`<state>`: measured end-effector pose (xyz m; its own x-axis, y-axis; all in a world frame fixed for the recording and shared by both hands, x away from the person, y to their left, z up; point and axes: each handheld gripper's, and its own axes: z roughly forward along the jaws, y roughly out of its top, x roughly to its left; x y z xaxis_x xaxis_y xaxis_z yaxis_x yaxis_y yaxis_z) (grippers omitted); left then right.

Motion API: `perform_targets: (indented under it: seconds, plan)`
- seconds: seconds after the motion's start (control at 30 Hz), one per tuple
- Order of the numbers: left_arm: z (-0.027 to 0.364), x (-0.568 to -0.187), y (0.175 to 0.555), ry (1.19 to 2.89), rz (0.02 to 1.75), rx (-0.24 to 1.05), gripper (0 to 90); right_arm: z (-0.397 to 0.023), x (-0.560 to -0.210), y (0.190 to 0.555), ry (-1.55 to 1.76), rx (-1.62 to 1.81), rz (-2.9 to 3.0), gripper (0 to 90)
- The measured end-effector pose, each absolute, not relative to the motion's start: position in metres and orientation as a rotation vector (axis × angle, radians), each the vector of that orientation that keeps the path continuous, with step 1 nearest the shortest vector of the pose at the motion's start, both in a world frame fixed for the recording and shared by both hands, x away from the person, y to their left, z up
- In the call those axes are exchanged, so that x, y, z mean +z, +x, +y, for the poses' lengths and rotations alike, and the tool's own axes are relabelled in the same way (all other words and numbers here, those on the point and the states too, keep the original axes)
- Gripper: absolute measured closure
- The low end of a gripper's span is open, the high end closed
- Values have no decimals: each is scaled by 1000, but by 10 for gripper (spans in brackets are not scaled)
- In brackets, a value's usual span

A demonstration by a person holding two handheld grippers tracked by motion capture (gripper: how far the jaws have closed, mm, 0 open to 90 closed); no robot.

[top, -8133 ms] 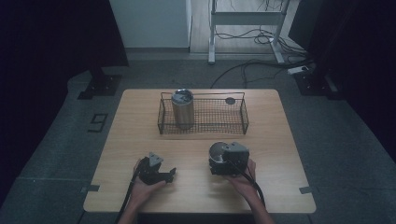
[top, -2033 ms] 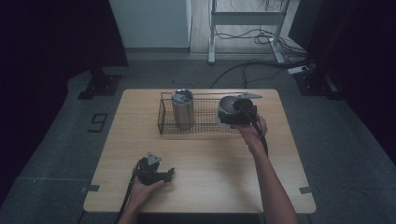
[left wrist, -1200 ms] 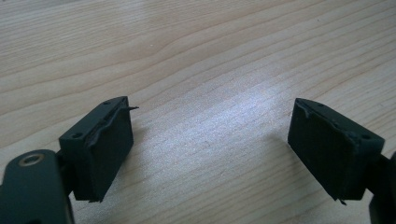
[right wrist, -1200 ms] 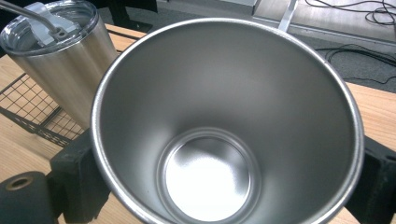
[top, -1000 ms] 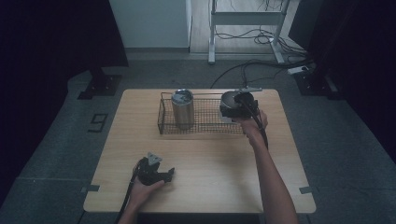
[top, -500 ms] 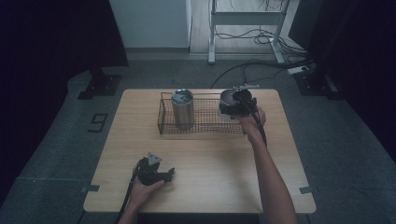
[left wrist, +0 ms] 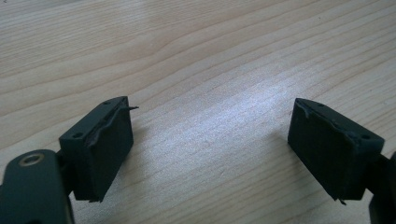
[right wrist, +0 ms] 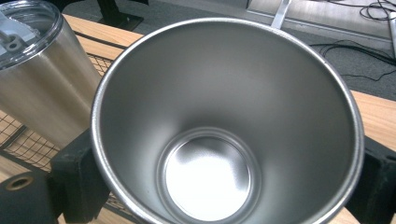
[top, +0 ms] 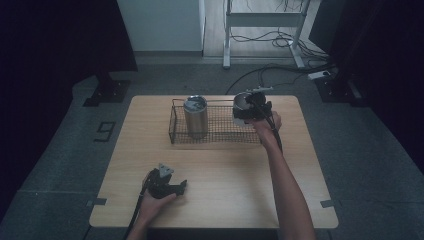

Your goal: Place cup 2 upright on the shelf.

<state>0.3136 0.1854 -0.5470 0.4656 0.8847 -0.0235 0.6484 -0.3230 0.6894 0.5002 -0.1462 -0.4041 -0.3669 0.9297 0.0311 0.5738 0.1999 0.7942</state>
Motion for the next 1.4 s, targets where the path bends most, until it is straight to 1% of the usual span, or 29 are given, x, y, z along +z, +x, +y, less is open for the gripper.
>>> perform_targets:
  seconds: [0.43,0.87,1.4]
  plan:
    - [185,-547,314,2082,1266,481,143,-140,-410,512,1381,1001,2046,73]
    - [185,-547,313,2085,1263,481,143,-134,-436,526,1420,948,2090,73]
    - [186,-547,313,2089,1258,484,143,-134,-457,532,1452,891,2115,72]
